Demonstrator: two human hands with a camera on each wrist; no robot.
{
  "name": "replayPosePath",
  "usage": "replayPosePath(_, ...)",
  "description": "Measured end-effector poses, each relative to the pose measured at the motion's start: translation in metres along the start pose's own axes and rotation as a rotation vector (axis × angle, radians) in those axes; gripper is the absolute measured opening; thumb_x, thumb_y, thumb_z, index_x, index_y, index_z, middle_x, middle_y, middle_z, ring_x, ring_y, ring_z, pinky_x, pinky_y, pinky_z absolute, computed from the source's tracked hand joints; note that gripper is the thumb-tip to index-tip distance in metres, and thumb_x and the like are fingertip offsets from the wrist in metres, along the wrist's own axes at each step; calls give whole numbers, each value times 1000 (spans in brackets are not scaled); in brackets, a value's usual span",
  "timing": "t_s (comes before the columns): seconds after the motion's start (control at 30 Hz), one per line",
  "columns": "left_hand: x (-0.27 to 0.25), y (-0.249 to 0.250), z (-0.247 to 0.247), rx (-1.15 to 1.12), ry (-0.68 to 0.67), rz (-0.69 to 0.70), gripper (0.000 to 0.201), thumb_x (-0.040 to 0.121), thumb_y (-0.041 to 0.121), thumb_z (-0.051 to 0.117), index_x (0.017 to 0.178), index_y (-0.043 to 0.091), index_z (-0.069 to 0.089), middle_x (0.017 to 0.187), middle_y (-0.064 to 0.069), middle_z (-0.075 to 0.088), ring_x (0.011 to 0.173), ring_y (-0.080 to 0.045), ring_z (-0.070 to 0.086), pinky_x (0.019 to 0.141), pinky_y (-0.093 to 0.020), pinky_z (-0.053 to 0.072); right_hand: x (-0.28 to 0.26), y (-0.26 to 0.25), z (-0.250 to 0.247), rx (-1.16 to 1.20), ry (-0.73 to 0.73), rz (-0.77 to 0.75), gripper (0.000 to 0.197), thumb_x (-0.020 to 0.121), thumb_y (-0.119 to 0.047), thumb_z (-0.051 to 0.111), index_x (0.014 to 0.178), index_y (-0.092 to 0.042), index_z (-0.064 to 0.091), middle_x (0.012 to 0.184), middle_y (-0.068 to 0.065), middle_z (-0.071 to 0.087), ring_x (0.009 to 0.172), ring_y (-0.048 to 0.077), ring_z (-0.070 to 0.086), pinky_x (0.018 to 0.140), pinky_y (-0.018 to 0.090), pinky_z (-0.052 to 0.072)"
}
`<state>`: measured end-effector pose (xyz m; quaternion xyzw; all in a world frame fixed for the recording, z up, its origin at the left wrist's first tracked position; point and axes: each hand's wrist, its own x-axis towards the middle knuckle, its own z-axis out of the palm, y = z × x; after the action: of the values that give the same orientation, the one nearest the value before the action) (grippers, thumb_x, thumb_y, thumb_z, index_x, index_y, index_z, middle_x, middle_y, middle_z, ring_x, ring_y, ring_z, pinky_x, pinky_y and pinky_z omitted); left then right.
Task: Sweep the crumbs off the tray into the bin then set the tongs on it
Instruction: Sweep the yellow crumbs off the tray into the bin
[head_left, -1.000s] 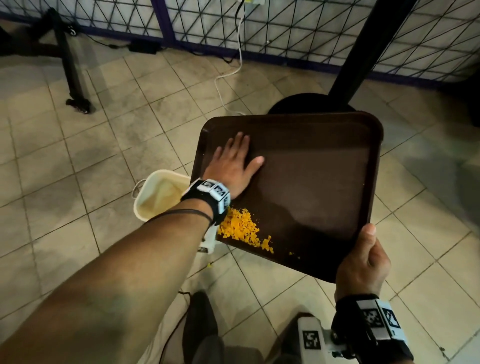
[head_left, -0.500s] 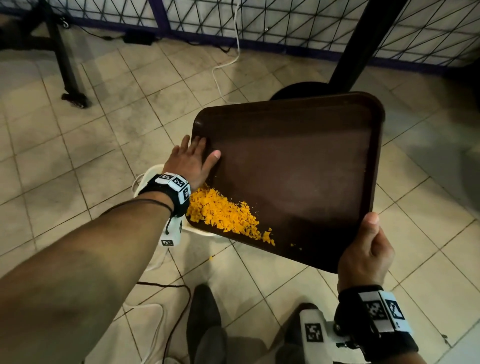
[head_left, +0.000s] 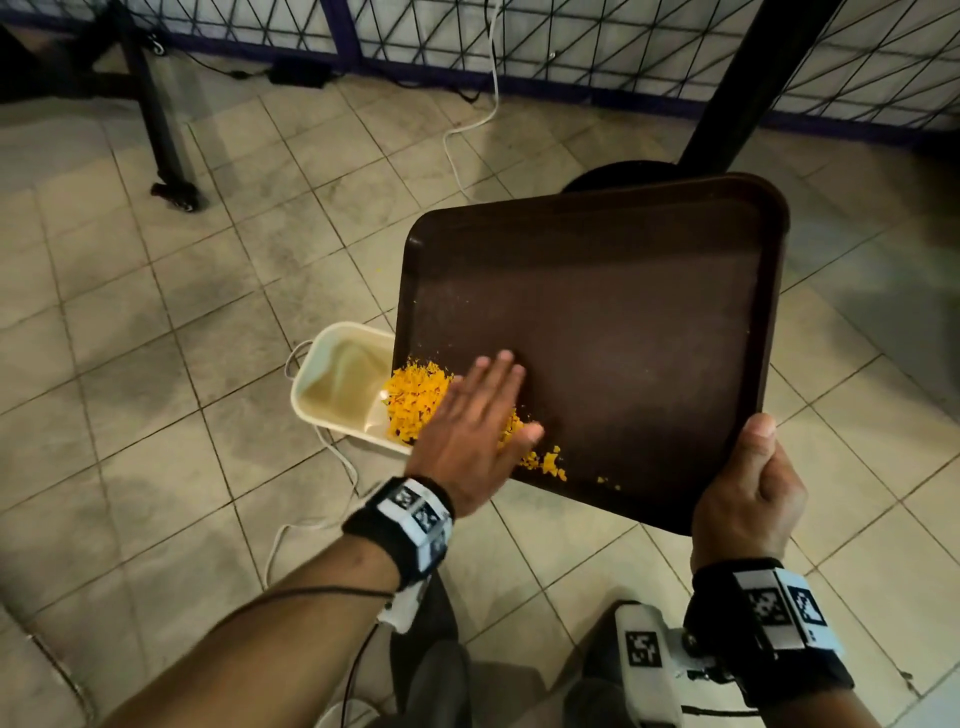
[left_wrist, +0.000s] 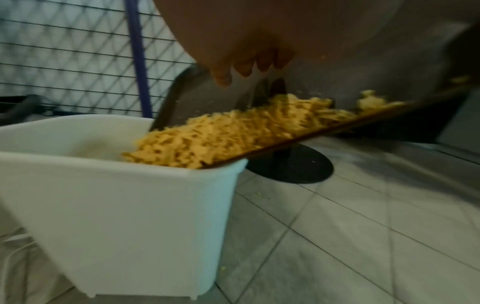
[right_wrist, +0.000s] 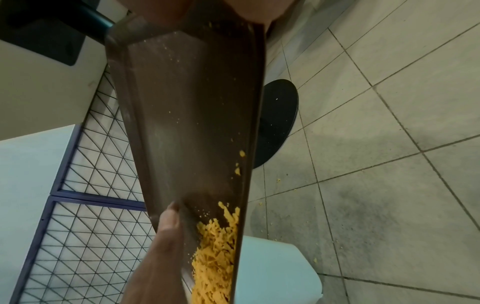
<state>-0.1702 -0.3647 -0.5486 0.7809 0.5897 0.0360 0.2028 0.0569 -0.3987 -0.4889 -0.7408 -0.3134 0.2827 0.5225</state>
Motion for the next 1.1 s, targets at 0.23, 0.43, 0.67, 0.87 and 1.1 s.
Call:
replayPosePath(0.23, -26, -40, 32, 86, -163, -202, 77, 93, 69, -4, 154, 22, -14, 160, 1, -25, 149, -16, -19, 122, -39, -5, 0, -1, -1, 0, 1, 5, 48, 104, -45, 35, 62, -21, 42, 54, -12, 40, 51, 3, 38, 52, 25, 35)
replayPosePath(0.43, -18, -5, 13, 14, -13, -33, 73, 99, 64, 12, 156, 23, -5, 162, 3, -15, 150, -14, -16, 121, -36, -6, -2, -3, 3, 20, -5, -3, 47, 105, -41, 34, 63, -20, 42, 56, -11, 41, 50, 2, 39, 50, 18, 34)
replayPosePath(0.67, -33, 15, 38, 184, -105, 257, 73, 100, 62, 15, 157, 20, -4, 164, -1, -10, 152, -23, -6, 122, -46, 7, 0, -5, 3, 11, -15, -3, 47, 105, -40, 33, 65, -19, 44, 63, -2, 40, 49, 0, 41, 47, 12, 35)
replayPosePath(0.87, -43, -41, 22, 132, -205, -166, 74, 94, 68, -3, 153, 25, -18, 157, 4, -31, 147, -16, -26, 122, -42, -6, -2, -5, 3, 18, -12, 0, 47, 105, -41, 34, 65, -19, 46, 62, -4, 42, 50, -1, 42, 48, 14, 36)
replayPosePath(1.1, -29, 56, 23, 167, -56, 393, 70, 100, 62, 18, 156, 24, 2, 164, 3, -13, 151, -22, -10, 121, -42, -5, -4, -8, 7, 18, -34, 15, 46, 104, -44, 33, 70, -20, 53, 68, -3, 52, 55, 0, 48, 56, 25, 42)
